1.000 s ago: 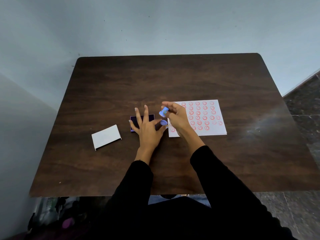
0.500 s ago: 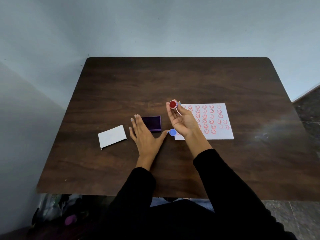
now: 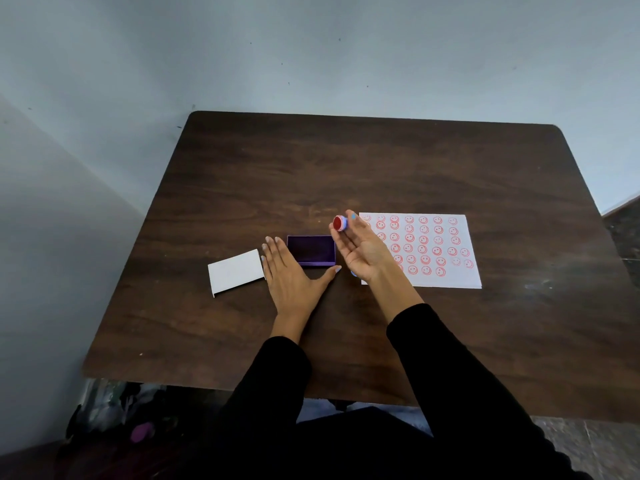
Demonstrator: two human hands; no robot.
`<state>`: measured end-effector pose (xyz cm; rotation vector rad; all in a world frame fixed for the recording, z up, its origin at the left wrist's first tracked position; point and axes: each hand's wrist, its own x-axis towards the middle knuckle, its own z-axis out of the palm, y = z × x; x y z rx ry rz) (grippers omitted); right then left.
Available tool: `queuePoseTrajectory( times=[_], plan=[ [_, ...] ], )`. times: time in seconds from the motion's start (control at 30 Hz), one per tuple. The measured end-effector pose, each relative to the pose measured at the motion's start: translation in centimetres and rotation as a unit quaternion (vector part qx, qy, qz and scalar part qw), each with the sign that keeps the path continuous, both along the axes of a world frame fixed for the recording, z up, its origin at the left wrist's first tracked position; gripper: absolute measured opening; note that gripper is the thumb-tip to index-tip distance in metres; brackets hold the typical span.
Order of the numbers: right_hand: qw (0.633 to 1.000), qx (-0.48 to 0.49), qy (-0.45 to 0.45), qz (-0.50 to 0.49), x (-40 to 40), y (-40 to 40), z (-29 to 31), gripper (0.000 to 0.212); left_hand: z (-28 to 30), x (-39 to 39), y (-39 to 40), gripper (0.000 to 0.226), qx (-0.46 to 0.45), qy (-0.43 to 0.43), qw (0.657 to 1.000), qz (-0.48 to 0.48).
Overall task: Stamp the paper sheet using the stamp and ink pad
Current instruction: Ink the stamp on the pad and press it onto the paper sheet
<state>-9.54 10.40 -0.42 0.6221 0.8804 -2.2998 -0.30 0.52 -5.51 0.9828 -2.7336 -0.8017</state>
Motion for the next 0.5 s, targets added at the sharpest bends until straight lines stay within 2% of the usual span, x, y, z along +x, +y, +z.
queuePoseTrajectory(
  times=[0.1,0.17,0.23,0.33,0.5],
  plan=[
    [0.985,0.140,0.093,0.045,0.0,-1.0,-0.4,0.013,-0.1,-0.1,0.0,0.125,-0.015,-0.015,1.000,-0.001],
    [0.955,0.237,0.164,0.074,0.2,-1.8,-0.8,0.023,-0.2,-0.1,0.0,0.124,-0.016,-0.012,1.000,0.002],
    [0.901,0.343,0.245,0.106,0.7,-2.4,-1.2,0.028,-0.2,0.0,-0.1,0.123,-0.014,-0.007,1.000,0.005],
    [0.781,0.477,0.379,0.138,1.8,-3.0,-1.8,0.031,-0.4,0.0,-0.3,0.117,-0.005,-0.008,1.000,-0.002],
    [0.650,0.558,0.486,0.174,3.4,-4.0,-2.4,0.029,-0.4,0.1,-0.3,0.090,-0.001,0.000,1.000,-0.001]
  ],
)
